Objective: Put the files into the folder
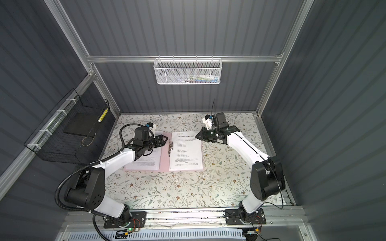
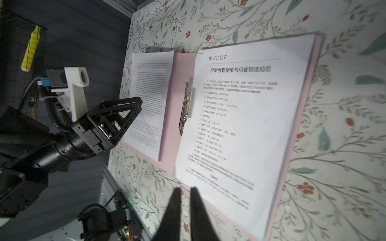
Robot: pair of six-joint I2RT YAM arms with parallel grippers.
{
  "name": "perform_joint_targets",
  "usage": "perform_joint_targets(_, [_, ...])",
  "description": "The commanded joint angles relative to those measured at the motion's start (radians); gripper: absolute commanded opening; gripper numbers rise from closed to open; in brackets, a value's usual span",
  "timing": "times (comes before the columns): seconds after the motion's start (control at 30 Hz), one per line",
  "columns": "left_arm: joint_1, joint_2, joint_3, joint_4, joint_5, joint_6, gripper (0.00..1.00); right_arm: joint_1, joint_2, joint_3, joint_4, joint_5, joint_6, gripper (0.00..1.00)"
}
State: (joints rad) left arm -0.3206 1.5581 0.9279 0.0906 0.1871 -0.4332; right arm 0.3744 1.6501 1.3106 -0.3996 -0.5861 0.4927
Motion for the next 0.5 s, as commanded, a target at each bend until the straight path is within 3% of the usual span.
perform_joint_targets(0.0, [0.005,0.049,0.056,0.008,-0.014,0.037,0.64,0.018,0.070,-0.014,0.120,-0.105,0.070,0.00])
perform_joint_targets(0.47, [0.006,0.272,0.173,0.104,0.077,0.044,0.63,0.058,0.267,-0.014,0.271,-0.200,0.150,0.00])
